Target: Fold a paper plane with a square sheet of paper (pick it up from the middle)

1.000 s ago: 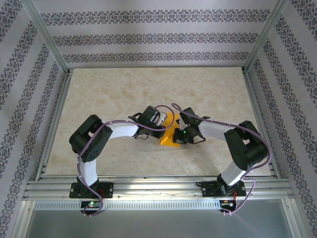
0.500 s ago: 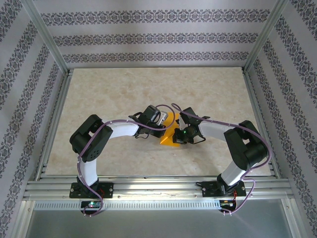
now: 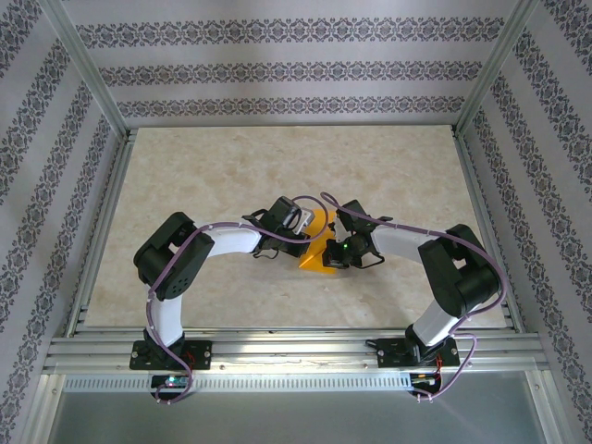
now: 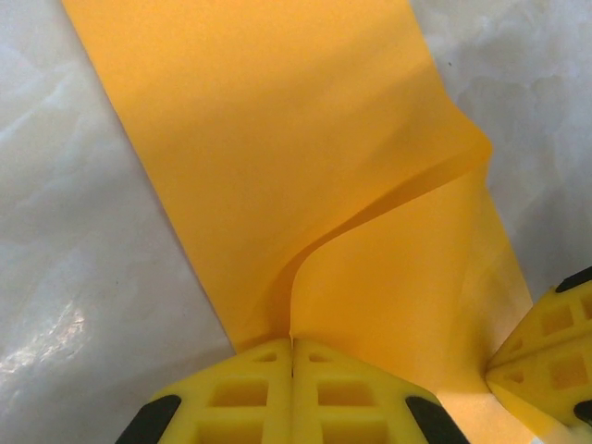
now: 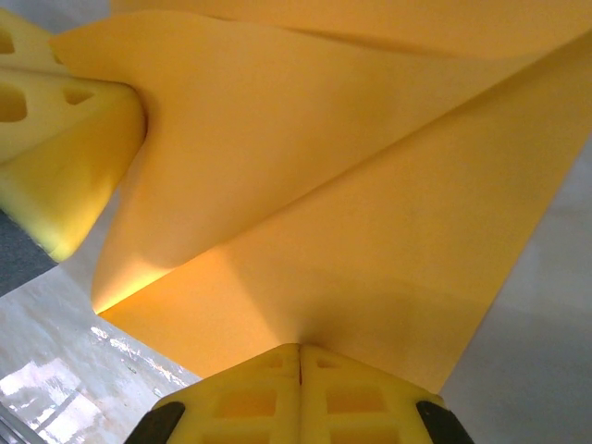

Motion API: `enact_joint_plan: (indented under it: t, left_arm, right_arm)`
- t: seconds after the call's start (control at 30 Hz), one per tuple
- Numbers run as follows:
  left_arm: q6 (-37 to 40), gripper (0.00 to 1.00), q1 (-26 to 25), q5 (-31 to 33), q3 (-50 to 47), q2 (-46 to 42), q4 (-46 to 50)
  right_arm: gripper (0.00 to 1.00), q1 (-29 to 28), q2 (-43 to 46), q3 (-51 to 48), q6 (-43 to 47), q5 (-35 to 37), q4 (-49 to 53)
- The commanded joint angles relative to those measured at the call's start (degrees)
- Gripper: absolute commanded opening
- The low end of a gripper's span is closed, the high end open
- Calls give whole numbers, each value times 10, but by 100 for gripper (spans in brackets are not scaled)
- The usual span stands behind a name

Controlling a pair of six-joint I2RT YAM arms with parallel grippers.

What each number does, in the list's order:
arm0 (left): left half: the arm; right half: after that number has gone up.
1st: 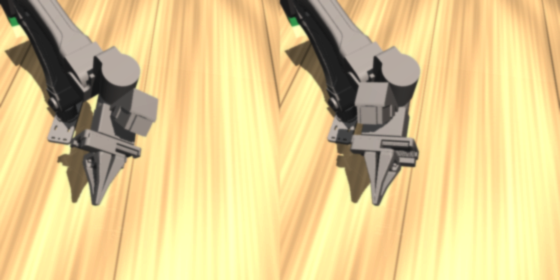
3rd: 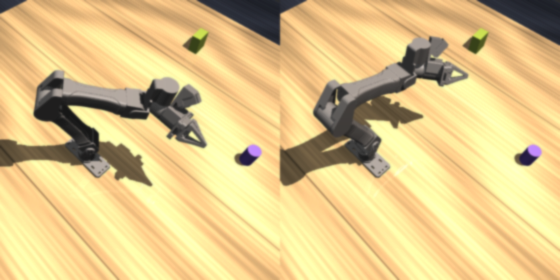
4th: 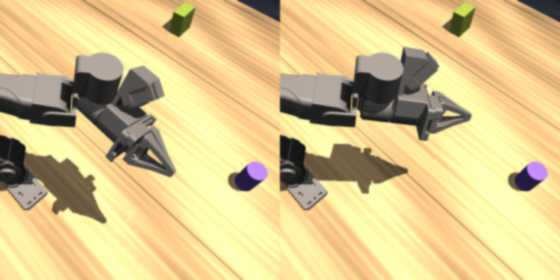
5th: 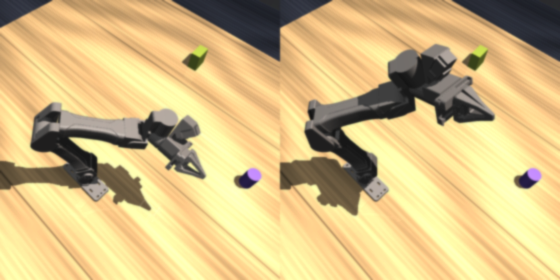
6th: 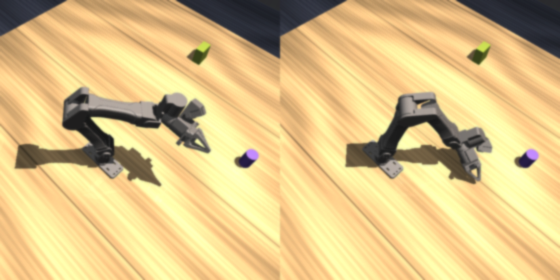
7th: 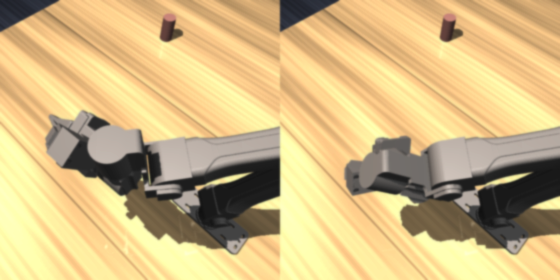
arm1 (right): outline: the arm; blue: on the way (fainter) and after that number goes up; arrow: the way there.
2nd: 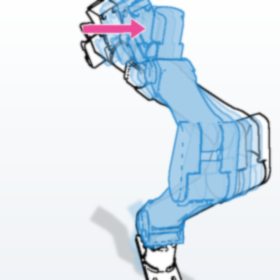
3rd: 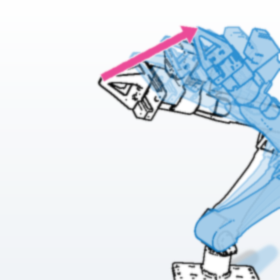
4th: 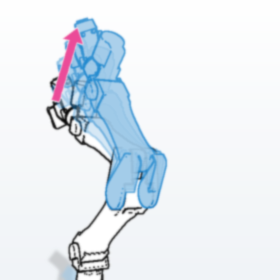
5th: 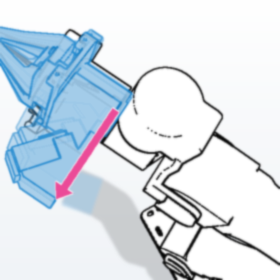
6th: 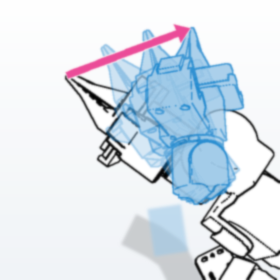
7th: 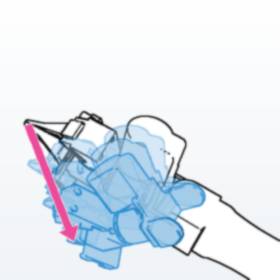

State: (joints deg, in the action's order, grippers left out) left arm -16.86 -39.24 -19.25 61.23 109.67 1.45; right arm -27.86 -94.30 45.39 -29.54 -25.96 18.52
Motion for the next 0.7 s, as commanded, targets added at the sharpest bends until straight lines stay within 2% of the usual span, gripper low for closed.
enact_joint_plan:
  t: [0.0, 0.33, 0.67]
  left_arm:
    - [8, 2, 8, -2, 6, 8, 33]
    - [-38, 2, 8, -32, -11, 1, 42]
    - [-143, 2, 6, -24, -53, -44, 2]
  right_arm:
    - [5, 8, -15, -4, 17, 20, 39]
    - [11, 19, 7, 7, 9, -21, 14]
    - [18, 17, 31, 1, -28, -44, -6]
